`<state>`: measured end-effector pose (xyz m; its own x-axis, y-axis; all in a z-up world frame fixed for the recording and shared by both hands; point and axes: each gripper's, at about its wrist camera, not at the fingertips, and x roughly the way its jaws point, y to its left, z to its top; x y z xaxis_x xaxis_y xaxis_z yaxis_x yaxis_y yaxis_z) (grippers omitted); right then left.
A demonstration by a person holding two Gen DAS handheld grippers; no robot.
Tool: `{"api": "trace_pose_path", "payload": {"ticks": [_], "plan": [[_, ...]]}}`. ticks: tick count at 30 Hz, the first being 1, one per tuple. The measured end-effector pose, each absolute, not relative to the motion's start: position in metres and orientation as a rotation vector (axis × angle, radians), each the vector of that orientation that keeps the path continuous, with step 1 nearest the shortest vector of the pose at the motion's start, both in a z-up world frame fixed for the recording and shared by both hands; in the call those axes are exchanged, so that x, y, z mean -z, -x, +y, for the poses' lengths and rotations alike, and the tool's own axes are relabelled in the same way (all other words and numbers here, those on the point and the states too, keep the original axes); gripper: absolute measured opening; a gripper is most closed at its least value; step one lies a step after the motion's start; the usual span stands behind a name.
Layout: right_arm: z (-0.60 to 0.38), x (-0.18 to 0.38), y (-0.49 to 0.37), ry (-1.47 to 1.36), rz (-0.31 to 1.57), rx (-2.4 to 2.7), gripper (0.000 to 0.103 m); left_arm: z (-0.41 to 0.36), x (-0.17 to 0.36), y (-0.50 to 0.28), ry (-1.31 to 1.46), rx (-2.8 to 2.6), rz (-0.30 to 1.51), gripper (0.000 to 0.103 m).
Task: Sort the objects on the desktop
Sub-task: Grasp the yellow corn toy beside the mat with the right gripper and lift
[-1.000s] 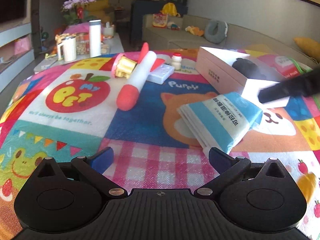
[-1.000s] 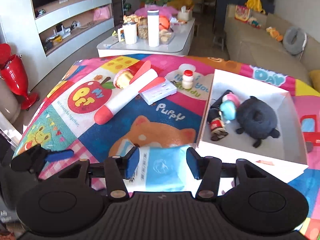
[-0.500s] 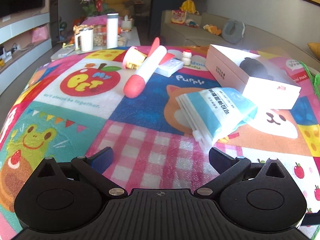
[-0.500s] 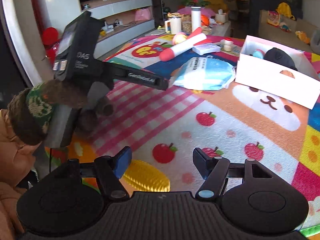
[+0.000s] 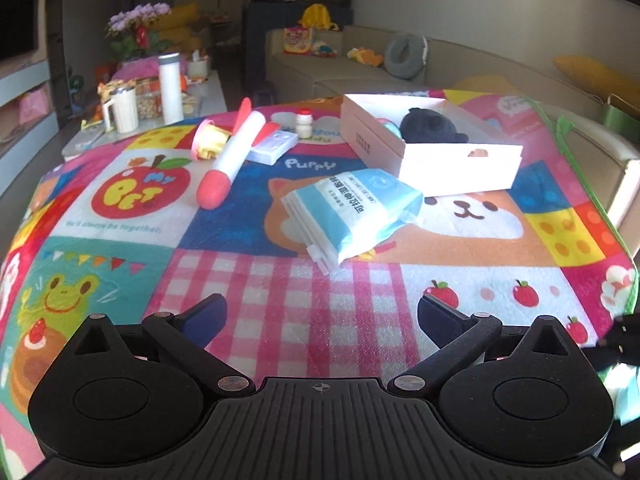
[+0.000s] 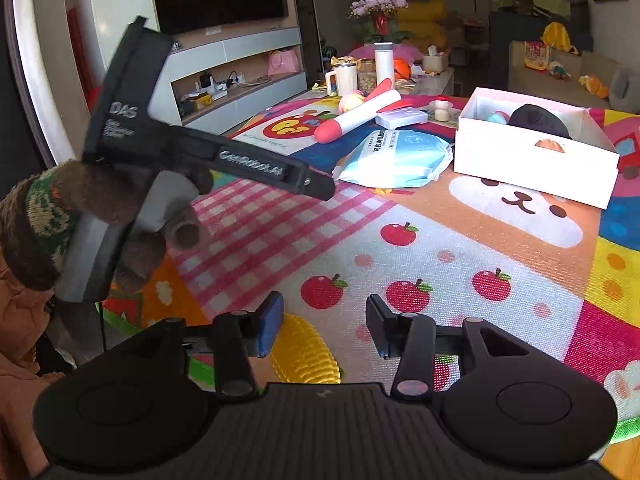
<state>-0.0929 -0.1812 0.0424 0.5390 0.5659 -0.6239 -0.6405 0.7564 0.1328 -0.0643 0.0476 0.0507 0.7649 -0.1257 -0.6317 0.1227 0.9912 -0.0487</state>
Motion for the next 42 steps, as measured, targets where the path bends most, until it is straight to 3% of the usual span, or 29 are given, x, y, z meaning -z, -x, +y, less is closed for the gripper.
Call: {"api": "trace_pose_path", "payload": {"ticks": [6,13,22,26,34,42], "plan": [[-0.181,-0.028,0.060,0.140,0.717,-0.612,0.044,0.056,-0.063,0.092,0.000,0.241,0.686,0.103],[-0.208,-0.017,0.036,-0.097,0.708,-0.558,0.044,0.040,-0.042,0.107,-0.038,0.309,0.733,0.103],[-0.234,-0.043,0.084,-0.082,0.730,-0.617,0.045,0.035,-0.038,0.103,0.017,0.269,0.754,0.103],[-0.219,-0.043,0.113,-0.008,0.909,-0.782,0.045,0.035,-0.041,0.099,0.023,0.172,0.769,0.103],[-0.157,0.020,0.112,0.077,1.280,-0.935,0.044,0.050,-0.060,0.118,0.023,0.140,0.730,0.103],[-0.123,0.028,0.112,0.200,1.272,-0.900,0.040,0.062,-0.053,0.116,0.069,0.119,0.753,0.103]]}}
